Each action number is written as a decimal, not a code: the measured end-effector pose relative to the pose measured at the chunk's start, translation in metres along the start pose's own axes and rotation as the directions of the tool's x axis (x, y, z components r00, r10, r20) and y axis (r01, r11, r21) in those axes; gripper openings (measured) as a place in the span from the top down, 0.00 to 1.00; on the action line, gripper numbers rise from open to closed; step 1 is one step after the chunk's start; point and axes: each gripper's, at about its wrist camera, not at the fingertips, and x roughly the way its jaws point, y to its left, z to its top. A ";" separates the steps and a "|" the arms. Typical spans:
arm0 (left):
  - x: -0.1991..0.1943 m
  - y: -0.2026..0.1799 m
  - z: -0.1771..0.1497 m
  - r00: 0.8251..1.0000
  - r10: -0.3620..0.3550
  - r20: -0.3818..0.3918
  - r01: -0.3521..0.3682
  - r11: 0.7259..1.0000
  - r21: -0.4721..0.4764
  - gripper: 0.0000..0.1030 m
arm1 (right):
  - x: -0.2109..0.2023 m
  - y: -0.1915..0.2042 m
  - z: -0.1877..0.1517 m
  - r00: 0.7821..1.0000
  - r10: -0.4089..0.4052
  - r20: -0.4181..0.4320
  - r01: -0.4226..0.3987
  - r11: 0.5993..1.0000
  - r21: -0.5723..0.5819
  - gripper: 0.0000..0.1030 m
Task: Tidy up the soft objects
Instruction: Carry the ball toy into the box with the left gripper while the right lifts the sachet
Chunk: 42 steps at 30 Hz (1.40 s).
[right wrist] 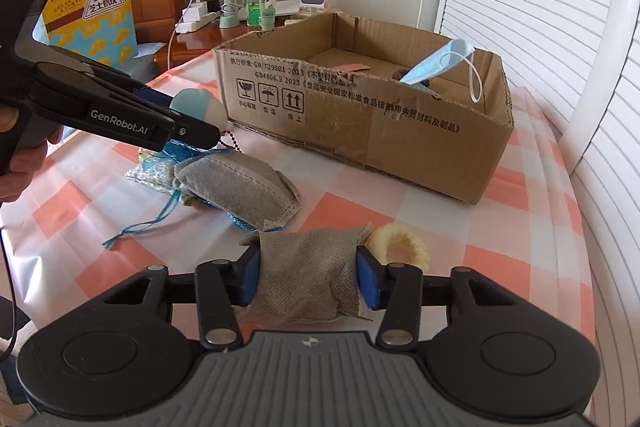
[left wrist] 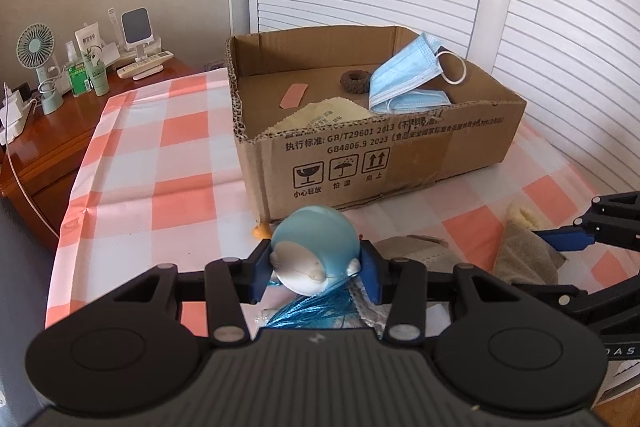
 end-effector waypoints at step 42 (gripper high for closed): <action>0.051 0.026 0.150 0.982 0.091 0.168 -0.117 0.982 0.149 0.03 | -0.032 -0.045 0.101 0.978 -0.107 0.177 0.114 0.993 -0.030 0.48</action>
